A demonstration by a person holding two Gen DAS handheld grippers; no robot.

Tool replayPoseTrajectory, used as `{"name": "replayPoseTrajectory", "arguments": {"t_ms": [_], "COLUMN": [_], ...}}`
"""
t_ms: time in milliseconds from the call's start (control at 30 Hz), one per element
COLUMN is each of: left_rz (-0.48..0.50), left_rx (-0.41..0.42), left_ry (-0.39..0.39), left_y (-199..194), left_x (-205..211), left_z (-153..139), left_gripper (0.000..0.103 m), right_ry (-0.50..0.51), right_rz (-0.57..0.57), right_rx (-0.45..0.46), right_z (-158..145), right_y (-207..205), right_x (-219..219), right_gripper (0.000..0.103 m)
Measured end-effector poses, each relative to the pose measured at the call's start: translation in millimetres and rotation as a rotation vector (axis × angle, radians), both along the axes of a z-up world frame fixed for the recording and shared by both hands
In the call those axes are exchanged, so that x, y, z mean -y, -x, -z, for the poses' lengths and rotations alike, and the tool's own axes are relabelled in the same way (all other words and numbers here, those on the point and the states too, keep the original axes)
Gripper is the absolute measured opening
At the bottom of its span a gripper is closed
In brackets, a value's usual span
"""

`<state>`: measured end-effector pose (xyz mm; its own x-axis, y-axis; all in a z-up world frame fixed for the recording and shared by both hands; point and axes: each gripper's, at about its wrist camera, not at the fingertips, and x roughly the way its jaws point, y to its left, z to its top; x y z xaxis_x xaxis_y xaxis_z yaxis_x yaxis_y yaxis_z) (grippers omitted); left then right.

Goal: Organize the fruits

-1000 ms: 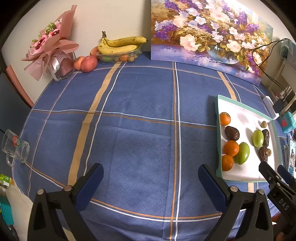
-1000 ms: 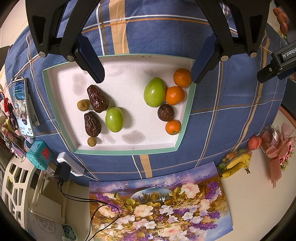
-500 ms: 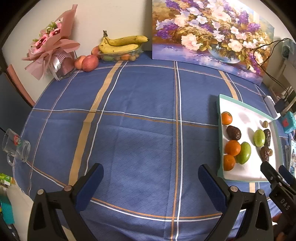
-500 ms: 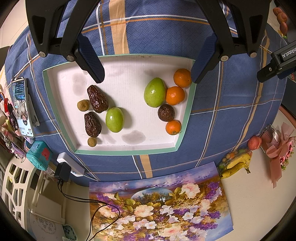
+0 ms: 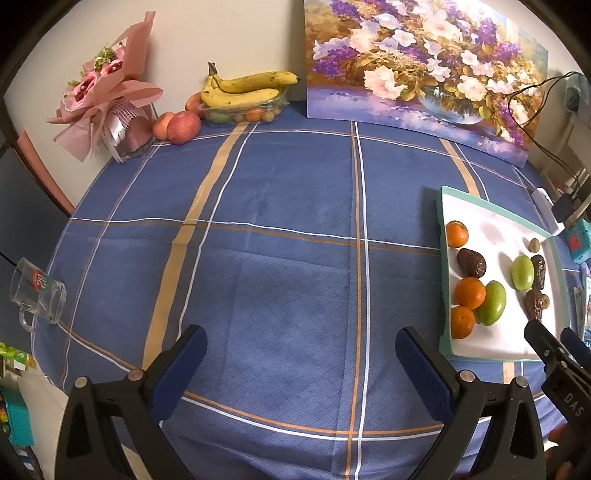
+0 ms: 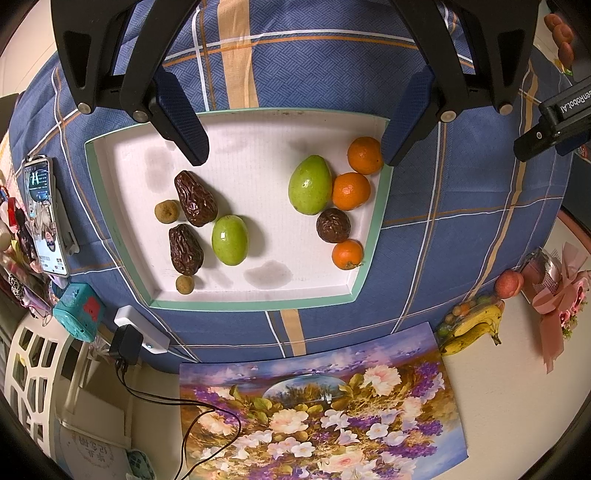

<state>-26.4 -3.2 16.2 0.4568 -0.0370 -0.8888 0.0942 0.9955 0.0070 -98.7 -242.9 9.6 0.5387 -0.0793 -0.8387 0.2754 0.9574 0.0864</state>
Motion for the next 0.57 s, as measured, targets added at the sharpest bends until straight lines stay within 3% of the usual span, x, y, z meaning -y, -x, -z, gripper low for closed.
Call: {"name": "replayPoseTrajectory", "arguments": {"t_ms": [567], "left_rz": [0.002], "left_rx": [-0.003], "left_ry": [0.003], "left_y": [-1.8], "left_x": [-1.8], "left_z": [-0.1], "left_gripper": [0.103], "right_ry": [0.000], "right_rz": [0.000], "right_rx": [-0.002], "right_z": [0.4], "right_y": [-0.7], "right_x": [0.0], "right_gripper": [0.094]}}
